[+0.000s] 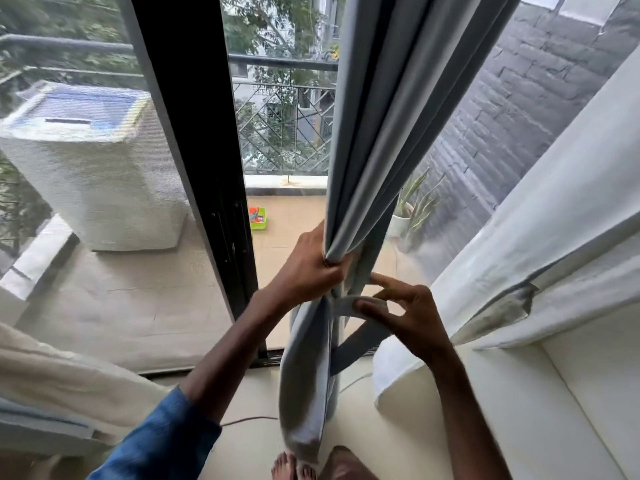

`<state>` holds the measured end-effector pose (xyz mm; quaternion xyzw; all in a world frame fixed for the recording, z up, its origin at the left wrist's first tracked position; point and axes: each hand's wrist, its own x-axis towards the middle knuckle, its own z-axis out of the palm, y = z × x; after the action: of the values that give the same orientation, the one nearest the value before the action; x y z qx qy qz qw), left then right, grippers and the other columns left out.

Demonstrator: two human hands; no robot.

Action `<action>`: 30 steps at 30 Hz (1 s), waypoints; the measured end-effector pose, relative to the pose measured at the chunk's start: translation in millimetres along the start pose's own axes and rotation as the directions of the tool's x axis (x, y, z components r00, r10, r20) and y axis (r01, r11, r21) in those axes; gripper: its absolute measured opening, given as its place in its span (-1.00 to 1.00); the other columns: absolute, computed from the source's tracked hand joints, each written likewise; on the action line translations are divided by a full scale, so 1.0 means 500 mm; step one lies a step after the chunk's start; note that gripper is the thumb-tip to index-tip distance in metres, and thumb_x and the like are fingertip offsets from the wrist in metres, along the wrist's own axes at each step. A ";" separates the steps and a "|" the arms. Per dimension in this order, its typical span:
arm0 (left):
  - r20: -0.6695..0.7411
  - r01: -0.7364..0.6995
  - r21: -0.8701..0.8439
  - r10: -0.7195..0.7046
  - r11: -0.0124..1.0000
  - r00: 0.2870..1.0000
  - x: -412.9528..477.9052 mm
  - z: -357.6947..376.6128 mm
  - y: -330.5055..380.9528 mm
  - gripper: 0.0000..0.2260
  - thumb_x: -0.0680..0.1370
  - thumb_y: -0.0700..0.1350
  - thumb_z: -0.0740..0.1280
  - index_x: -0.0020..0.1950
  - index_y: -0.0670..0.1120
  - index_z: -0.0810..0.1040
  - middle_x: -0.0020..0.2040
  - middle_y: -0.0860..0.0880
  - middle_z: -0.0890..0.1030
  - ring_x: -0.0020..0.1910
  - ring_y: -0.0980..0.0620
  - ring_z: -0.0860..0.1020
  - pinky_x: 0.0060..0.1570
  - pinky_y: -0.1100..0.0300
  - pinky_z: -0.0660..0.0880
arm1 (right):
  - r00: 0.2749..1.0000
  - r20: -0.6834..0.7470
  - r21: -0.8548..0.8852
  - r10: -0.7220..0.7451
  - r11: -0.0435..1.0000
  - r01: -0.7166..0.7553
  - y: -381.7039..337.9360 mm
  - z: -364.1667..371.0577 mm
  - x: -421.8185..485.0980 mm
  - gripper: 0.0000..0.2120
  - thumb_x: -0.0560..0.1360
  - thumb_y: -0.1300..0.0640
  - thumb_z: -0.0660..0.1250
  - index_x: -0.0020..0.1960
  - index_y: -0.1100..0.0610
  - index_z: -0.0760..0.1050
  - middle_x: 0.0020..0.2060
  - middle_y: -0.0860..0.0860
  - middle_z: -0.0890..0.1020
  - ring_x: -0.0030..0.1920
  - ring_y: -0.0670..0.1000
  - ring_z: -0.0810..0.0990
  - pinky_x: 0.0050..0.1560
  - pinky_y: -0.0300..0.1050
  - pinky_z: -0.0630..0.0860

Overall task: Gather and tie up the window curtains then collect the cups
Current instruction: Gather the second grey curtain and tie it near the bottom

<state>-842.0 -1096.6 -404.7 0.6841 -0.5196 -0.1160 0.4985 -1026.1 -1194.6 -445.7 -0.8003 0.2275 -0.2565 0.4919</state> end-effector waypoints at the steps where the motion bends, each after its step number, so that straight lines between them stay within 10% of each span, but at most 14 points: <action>1: -0.003 0.001 -0.010 -0.001 1.000 1.000 0.004 0.002 -0.005 -0.60 0.46 -0.31 0.35 -0.32 0.10 0.25 -0.45 0.21 0.41 -0.44 0.28 0.43 -0.45 0.46 0.23 | 1.000 -0.017 -0.006 -0.014 1.000 0.014 0.002 0.009 -0.008 -0.88 0.39 0.11 0.59 -0.22 0.15 0.72 0.10 -0.20 0.70 0.18 -0.14 0.65 0.22 -0.11 0.56; 7: 0.151 0.000 -0.089 0.014 0.996 0.989 0.033 0.017 -0.015 -0.79 0.48 -0.04 0.49 0.01 0.06 0.50 -0.21 0.21 0.60 -0.20 0.23 0.60 -0.24 0.31 0.46 | 0.996 -0.085 -0.071 0.031 0.997 -0.037 0.006 0.059 -0.005 -0.82 0.38 0.00 0.60 -0.11 0.07 0.70 -0.04 -0.13 0.74 0.01 -0.21 0.66 0.01 -0.22 0.50; 17: -0.103 0.094 -0.072 -0.101 0.993 0.989 0.091 0.014 -0.051 -0.72 0.39 0.06 0.55 -0.03 -0.06 0.62 -0.14 0.00 0.67 -0.12 0.07 0.66 -0.18 -0.05 0.59 | 0.994 0.081 -0.055 0.076 0.996 -0.071 0.022 0.006 0.015 -0.86 0.48 -0.02 0.51 -0.15 0.05 0.69 -0.31 0.00 0.71 -0.26 -0.09 0.62 -0.33 0.04 0.49; 25: -0.119 0.127 -0.089 -0.137 0.988 0.983 0.144 -0.006 -0.067 -0.75 0.41 0.00 0.55 -0.01 -0.06 0.63 -0.08 -0.03 0.69 -0.09 0.12 0.65 -0.11 -0.06 0.61 | 0.913 0.331 -0.318 0.238 0.939 -0.130 -0.012 -0.161 0.058 -0.83 0.52 0.00 0.47 -0.19 0.04 0.73 -0.30 -0.03 0.74 -0.21 0.02 0.72 -0.13 0.01 0.57; 30: -0.011 0.142 -0.120 -0.144 0.983 0.989 0.153 -0.030 -0.076 -0.80 0.43 -0.05 0.55 -0.02 0.01 0.61 -0.06 -0.02 0.67 -0.10 0.22 0.61 -0.05 0.00 0.59 | 0.989 -0.044 -0.471 0.144 0.870 -0.148 0.039 -0.163 0.118 -0.91 0.47 0.09 0.48 -0.13 -0.09 0.73 -0.22 -0.21 0.73 -0.15 -0.20 0.69 -0.12 -0.12 0.57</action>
<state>-776.0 -1153.0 -400.6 0.6899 -0.4564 -0.1755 0.5337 -1034.5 -1293.6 -420.8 -0.8756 0.3447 -0.1586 0.2989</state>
